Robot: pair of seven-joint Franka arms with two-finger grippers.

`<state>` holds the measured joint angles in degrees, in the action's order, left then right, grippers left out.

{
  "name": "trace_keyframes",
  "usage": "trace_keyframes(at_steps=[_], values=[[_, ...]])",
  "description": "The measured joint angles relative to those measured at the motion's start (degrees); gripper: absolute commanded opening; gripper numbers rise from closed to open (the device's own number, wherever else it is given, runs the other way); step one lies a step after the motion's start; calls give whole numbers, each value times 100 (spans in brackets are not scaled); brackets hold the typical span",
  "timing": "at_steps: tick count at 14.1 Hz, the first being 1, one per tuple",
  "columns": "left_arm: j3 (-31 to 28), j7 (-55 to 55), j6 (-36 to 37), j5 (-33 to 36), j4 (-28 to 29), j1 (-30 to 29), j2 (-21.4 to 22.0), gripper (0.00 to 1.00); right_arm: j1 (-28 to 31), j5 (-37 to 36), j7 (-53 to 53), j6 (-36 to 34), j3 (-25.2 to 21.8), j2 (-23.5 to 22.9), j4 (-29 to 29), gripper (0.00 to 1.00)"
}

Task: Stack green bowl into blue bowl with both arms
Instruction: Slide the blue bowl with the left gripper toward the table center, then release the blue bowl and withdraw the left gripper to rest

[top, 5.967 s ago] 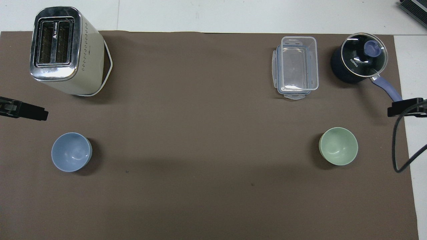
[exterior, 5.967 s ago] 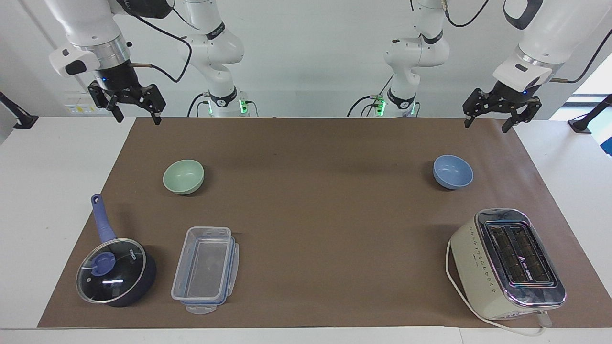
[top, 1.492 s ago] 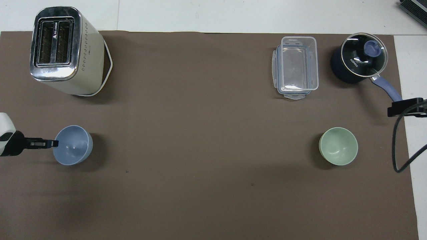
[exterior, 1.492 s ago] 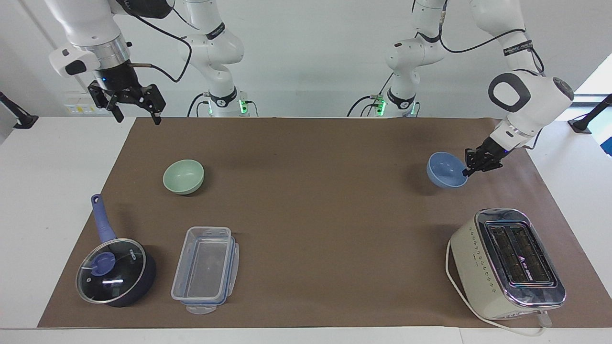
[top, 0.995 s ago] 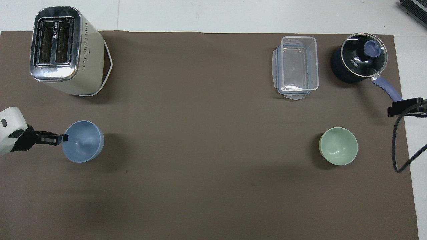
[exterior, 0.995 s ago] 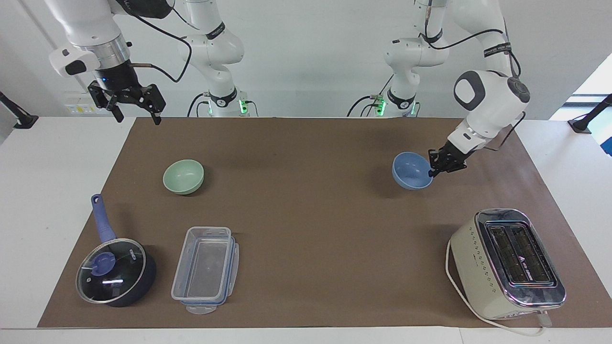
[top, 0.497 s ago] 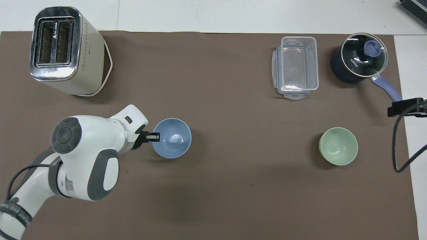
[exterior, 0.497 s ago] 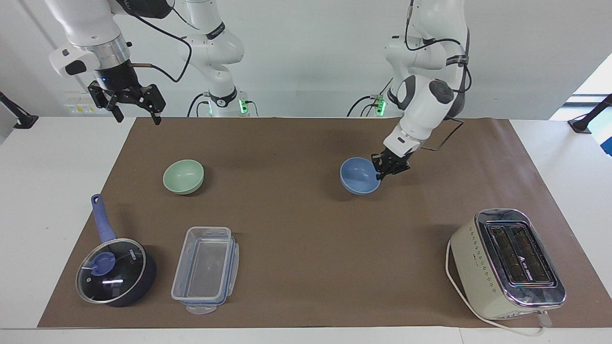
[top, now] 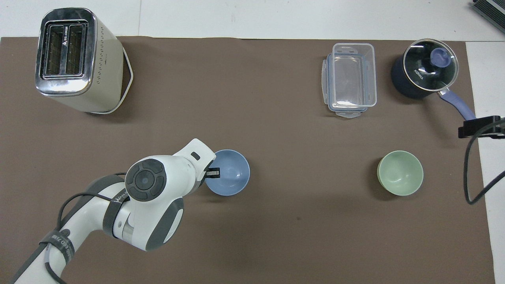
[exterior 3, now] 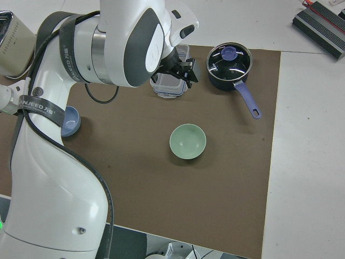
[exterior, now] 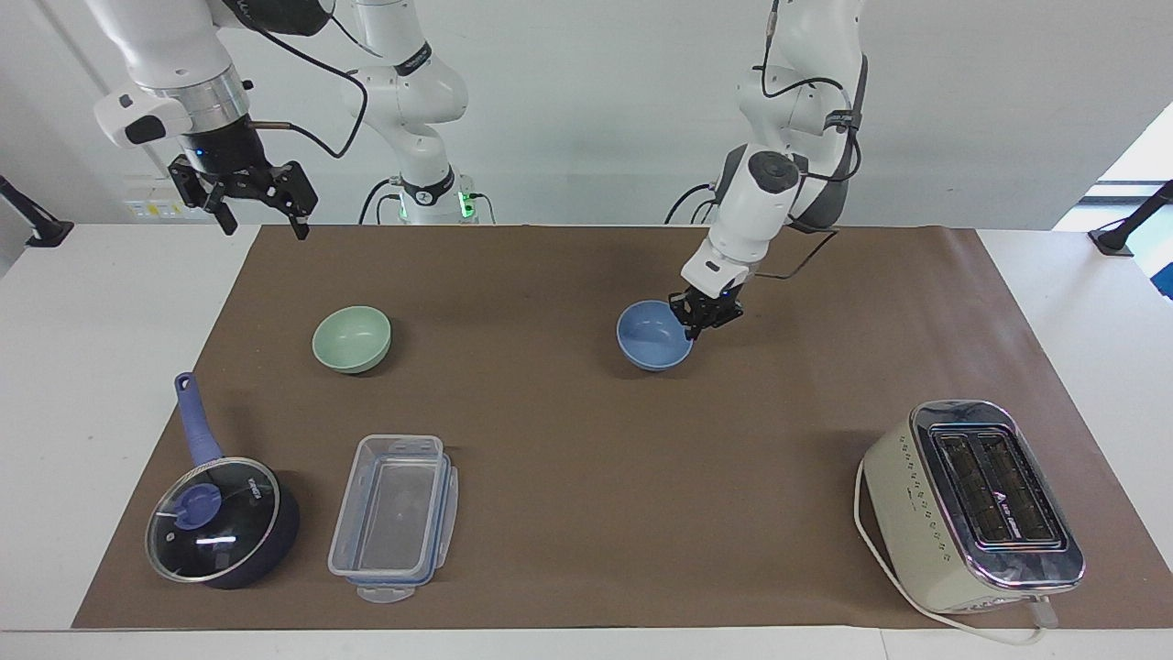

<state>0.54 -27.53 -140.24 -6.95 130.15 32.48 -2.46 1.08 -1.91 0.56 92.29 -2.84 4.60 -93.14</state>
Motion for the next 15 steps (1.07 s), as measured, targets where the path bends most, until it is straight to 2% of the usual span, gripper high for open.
trace_keyframes(at_steps=[3, 5, 7, 8, 9, 10, 13, 15], values=[[10, -123, -7, 4, 0, 46, -1, 3, 0, 0, 0, 0, 0, 0, 0, 100], [10, -161, -8, 5, 0, 140, -1, 18, 0, 0, 0, 0, 0, 0, 0, 100], [13, -179, -7, 5, 2, 184, -3, 38, 0, 0, 0, 0, 0, 0, 0, 100], [7, -179, -7, 6, 2, 184, -3, 57, 0, 0, 0, 0, 0, 0, 0, 100], [-3, -178, -7, 7, 1, 183, -3, 87, 0, 0, 0, 0, 0, 0, 0, 100], [-18, -173, -7, 10, 1, 182, -3, 100, 0, 0, 0, 0, 0, 0, 0, 100], [-77, 42, 88, 27, -78, 162, 6, 100, 0, 0, 0, 0, 0, 0, 0, 100], [-139, 317, 482, 33, -286, 63, 55, 100, 0, 0, 0, 0, 0, 0, 0, 100]])
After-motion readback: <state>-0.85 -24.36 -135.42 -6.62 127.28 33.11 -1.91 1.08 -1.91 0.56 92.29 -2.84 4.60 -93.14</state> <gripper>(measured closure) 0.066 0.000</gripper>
